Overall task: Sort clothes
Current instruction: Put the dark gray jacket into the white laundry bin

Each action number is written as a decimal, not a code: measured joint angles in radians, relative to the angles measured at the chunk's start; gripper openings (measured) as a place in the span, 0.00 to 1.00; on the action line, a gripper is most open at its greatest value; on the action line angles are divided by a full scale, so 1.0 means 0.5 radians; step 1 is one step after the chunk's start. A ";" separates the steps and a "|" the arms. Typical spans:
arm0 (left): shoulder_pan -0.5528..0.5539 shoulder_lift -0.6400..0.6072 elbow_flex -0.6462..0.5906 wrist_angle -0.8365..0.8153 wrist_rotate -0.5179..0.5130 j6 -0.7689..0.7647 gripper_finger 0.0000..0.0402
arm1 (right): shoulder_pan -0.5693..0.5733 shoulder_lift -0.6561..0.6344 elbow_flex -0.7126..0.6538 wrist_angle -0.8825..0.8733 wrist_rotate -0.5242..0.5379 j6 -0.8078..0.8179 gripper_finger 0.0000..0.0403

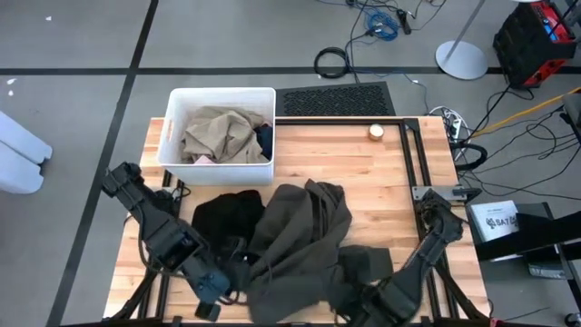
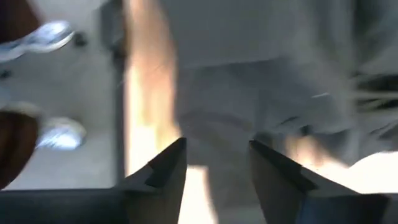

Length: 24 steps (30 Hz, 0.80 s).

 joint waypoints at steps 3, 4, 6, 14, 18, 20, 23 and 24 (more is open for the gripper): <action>-0.084 0.045 -0.001 -0.134 0.078 -0.173 0.03 | -0.067 0.022 0.000 -0.001 0.069 -0.040 0.46; -0.114 0.060 -0.001 -0.184 0.082 -0.238 0.03 | -0.082 0.023 0.000 -0.001 0.071 -0.077 0.48; -0.174 0.091 -0.001 -0.267 0.084 -0.342 0.03 | -0.105 0.024 0.000 0.001 0.082 -0.156 0.50; -0.406 0.213 -0.001 -0.479 0.084 -0.657 0.03 | -0.103 0.023 -0.323 0.000 0.322 -0.507 0.51; -0.466 0.256 -0.001 -0.598 0.079 -0.745 0.03 | -0.117 0.025 -0.641 0.014 0.400 -0.502 0.51; -0.481 0.262 -0.001 -0.615 0.073 -0.747 0.03 | -0.147 0.022 -0.778 0.133 0.408 -0.494 0.51; -0.486 0.264 -0.001 -0.614 0.067 -0.747 0.03 | -0.196 0.022 -0.937 0.337 0.421 -0.532 0.51; -0.486 0.264 -0.001 -0.614 0.067 -0.747 0.03 | -0.213 0.022 -0.982 0.391 0.441 -0.543 0.51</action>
